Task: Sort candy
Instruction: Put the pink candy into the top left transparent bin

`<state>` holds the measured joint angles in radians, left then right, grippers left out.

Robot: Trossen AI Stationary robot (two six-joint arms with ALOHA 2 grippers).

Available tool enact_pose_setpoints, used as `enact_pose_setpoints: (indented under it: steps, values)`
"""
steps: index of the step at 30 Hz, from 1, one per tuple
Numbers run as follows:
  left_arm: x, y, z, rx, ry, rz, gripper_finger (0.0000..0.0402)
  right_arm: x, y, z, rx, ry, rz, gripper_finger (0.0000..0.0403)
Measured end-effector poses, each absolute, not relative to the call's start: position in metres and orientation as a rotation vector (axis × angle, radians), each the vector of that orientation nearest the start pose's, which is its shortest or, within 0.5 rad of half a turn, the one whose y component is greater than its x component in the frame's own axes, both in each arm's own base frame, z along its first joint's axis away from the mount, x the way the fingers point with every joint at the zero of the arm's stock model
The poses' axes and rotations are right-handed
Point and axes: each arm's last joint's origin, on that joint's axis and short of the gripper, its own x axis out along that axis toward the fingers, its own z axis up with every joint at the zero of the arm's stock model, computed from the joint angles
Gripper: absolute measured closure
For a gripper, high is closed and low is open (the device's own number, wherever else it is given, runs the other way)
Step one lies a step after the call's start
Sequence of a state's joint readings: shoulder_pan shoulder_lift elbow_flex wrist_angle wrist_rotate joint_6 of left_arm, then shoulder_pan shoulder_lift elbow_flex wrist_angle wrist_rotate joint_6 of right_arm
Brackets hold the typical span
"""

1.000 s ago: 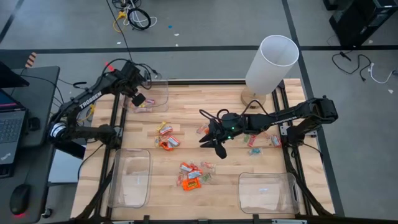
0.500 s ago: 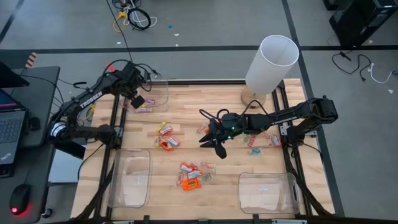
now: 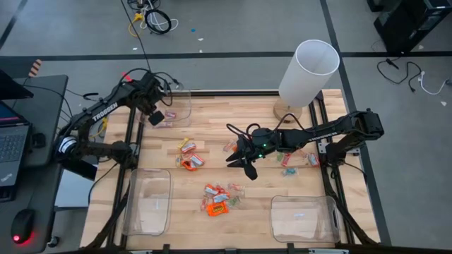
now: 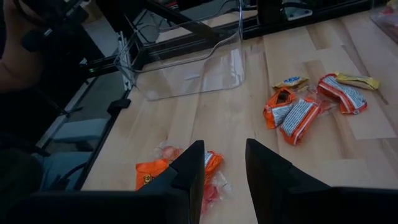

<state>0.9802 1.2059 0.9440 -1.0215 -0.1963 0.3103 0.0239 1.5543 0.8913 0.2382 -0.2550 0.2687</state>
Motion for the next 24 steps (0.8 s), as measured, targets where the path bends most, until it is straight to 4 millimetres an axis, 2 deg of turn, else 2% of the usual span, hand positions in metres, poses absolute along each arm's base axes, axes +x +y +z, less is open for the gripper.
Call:
enact_pose_setpoints:
  steps: [8,24]
  values:
    - [0.1147,0.1812,0.2441,-0.284,1.393,0.781,0.0401,0.3326,0.0154,0.2246,0.311,0.458,0.217,0.0300]
    - [0.1154,0.1825,0.2438,-0.283,1.387,0.791,0.0396,0.3326,0.0154,0.2246,0.309,0.457,0.217,0.0300]
